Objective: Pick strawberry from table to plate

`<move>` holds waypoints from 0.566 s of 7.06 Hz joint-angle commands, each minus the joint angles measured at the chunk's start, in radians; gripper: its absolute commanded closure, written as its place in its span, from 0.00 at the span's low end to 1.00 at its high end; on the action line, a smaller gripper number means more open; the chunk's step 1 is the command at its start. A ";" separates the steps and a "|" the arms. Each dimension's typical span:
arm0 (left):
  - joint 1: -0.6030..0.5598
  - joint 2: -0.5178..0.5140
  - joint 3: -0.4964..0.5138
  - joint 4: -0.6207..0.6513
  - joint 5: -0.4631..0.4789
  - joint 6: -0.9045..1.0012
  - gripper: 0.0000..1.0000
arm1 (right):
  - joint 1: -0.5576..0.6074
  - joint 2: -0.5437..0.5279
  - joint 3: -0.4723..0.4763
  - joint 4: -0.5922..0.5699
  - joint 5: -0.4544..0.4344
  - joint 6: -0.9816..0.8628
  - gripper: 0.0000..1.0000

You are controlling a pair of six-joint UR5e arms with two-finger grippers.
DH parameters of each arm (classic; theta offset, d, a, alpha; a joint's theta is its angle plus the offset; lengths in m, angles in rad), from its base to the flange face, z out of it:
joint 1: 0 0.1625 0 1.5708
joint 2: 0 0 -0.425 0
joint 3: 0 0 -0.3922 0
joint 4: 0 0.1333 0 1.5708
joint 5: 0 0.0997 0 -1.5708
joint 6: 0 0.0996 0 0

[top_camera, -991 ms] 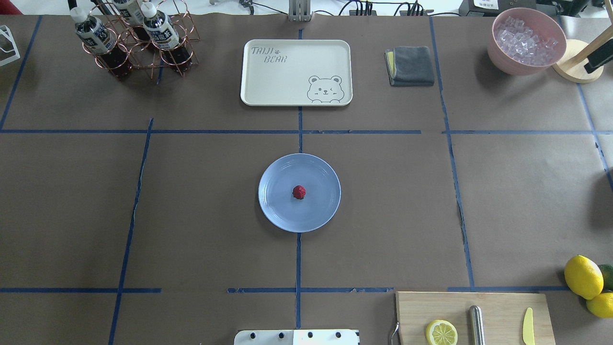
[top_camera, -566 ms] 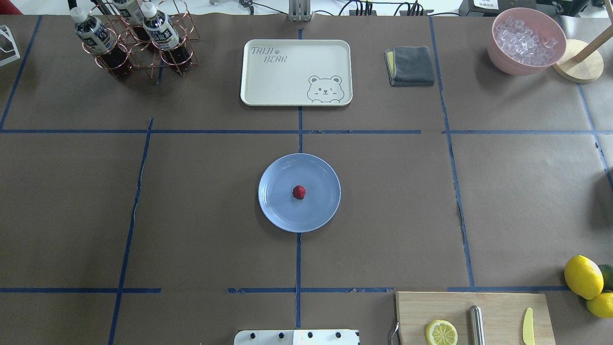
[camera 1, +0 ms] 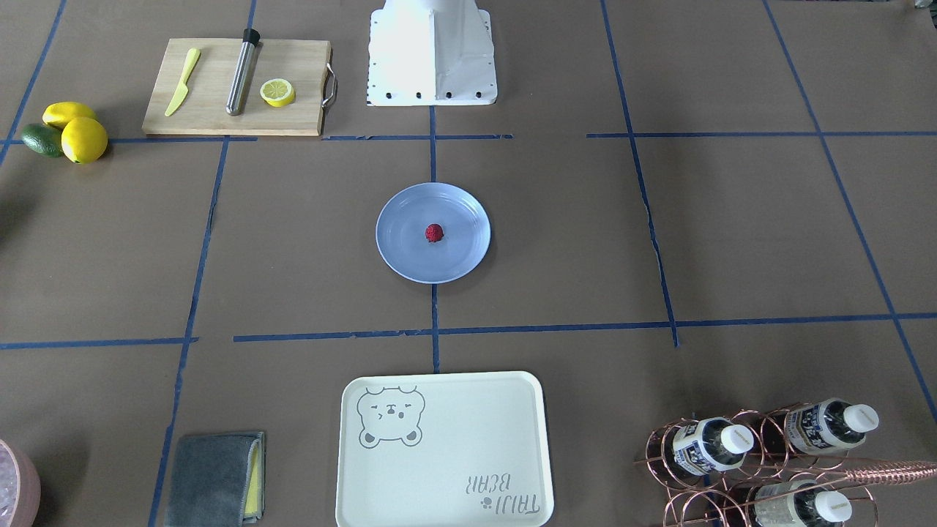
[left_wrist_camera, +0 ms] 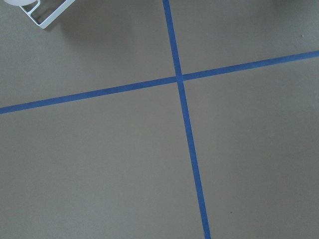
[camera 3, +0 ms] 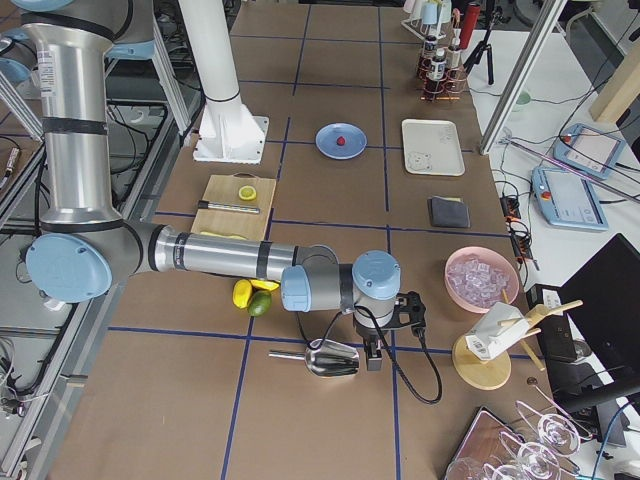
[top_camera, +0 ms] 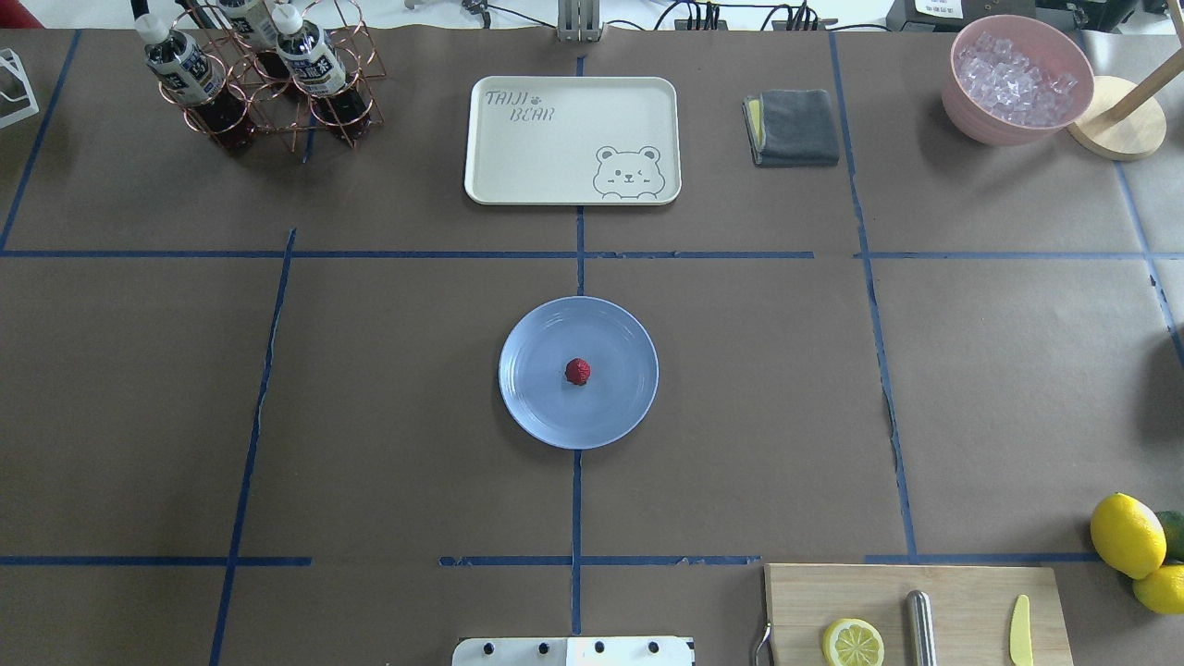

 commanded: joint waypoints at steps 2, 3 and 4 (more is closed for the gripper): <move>0.000 -0.002 -0.012 -0.002 -0.002 0.001 0.00 | 0.001 0.000 0.007 0.001 -0.005 0.000 0.00; 0.000 -0.002 -0.015 -0.003 -0.002 -0.001 0.00 | 0.001 0.000 0.007 0.001 -0.003 0.002 0.00; 0.000 -0.005 -0.015 -0.003 -0.002 -0.001 0.00 | 0.001 0.000 0.007 0.001 -0.005 0.002 0.00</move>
